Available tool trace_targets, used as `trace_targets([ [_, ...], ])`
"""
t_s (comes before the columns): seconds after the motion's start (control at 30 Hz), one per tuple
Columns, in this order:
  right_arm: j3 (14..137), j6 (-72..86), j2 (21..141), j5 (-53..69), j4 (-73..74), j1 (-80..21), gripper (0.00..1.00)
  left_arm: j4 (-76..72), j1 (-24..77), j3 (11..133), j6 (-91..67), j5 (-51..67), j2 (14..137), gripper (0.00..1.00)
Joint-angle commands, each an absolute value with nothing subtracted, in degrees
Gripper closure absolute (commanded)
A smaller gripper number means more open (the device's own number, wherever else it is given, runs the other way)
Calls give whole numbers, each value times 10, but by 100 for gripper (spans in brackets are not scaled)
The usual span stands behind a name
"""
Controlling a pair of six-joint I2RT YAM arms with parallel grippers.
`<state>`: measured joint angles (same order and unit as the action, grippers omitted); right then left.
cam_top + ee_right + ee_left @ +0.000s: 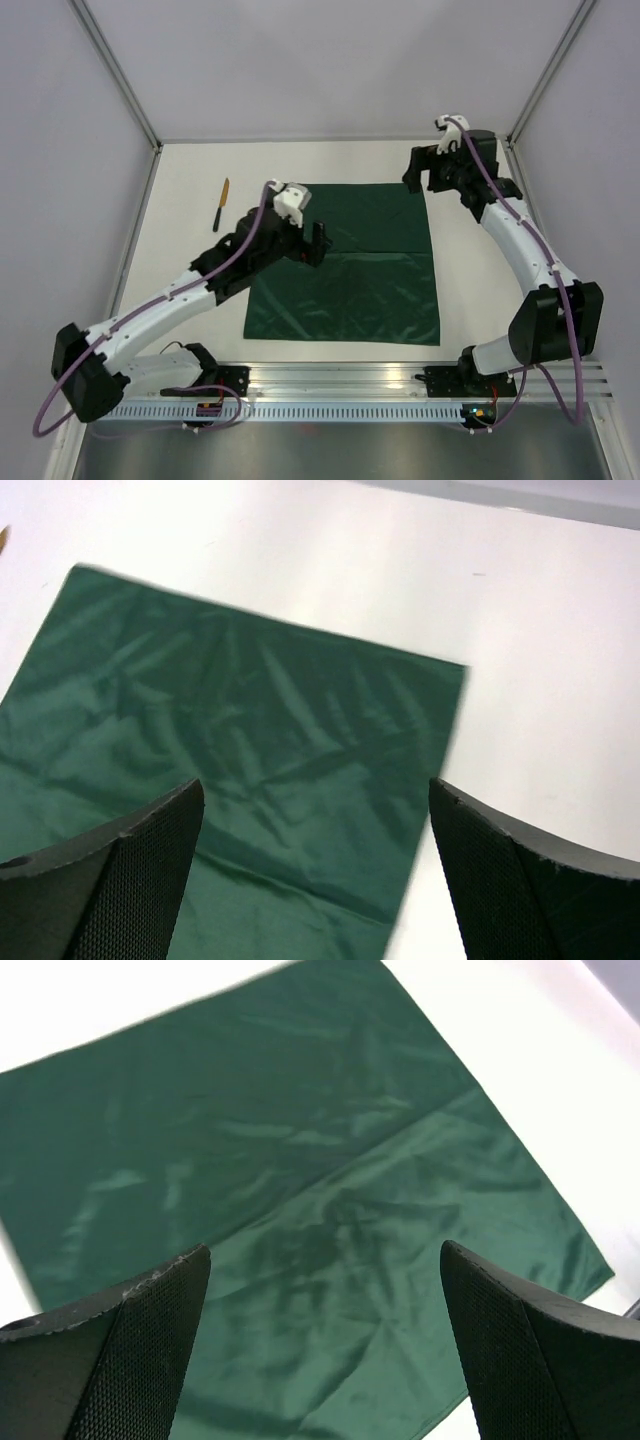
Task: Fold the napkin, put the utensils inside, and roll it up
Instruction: Fold the napkin at the center of the board.
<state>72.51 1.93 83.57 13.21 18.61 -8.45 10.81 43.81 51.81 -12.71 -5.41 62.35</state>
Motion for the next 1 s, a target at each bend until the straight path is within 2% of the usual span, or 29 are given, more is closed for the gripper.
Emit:
trace_targets([
  [0.0,766,41,854,151,237,-7,2,1,523,519,-110,-123,687,0],
  [0.2,750,35,839,161,259,94,2,-107,657,570,-79,-156,868,1],
  [0.47,730,39,837,164,265,131,2,-142,784,693,-47,-160,1055,4],
  [0.6,722,40,838,169,261,138,2,-142,807,745,-41,-153,1130,6],
  [0.97,720,47,838,179,260,148,2,-124,824,795,-40,-135,1201,16],
])
